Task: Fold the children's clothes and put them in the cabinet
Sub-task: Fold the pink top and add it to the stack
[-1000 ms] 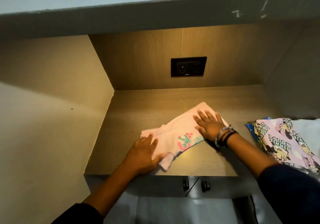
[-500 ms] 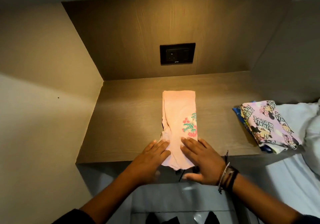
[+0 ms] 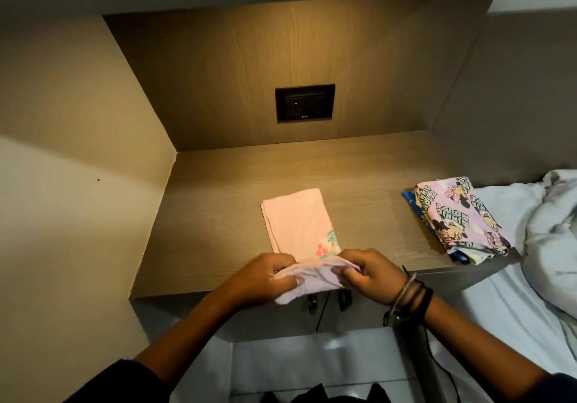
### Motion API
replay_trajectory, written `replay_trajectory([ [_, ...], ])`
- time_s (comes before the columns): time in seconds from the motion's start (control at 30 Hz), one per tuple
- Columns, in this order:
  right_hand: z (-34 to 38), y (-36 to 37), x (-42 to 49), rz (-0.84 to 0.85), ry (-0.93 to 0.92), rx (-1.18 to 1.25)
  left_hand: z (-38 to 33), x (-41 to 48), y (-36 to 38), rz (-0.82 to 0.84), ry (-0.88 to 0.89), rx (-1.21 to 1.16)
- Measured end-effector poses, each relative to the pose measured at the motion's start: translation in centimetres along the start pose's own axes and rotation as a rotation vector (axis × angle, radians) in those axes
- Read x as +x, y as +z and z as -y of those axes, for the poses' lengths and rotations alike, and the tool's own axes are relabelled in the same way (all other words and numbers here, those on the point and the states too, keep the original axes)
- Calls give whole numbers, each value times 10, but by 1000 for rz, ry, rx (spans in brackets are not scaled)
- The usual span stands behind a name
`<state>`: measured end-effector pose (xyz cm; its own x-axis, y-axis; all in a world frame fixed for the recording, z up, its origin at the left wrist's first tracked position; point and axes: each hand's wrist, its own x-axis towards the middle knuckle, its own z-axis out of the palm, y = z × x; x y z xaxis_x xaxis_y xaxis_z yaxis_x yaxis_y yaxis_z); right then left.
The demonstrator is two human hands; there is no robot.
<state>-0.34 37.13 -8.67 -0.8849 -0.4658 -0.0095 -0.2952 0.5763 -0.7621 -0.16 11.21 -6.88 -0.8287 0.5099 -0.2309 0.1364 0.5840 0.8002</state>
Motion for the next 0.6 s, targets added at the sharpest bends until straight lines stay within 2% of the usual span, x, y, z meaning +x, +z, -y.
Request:
replay_trajectory([
  [0.07,5,-6,11,-50,99,188,0,9,-12,-3,-111,-283],
  [0.17,5,-7,36,-114,239,298,13,26,-21,-52,-291,-722],
  [0.23,1,-4,54,-153,341,334,21,36,-25,-90,-333,-1056],
  [0.3,-6,1,69,-198,416,326,24,42,-28,-173,-349,-1204],
  [0.37,-11,5,80,-198,437,262,26,43,-27,-241,-412,-1164],
  [0.43,-14,9,86,-177,419,201,27,44,-22,-267,-475,-1013],
  [0.5,-14,12,88,-187,423,154,27,45,-14,-343,-470,-885],
  [0.6,-11,14,87,-209,384,-7,22,43,-2,-554,-408,-613],
])
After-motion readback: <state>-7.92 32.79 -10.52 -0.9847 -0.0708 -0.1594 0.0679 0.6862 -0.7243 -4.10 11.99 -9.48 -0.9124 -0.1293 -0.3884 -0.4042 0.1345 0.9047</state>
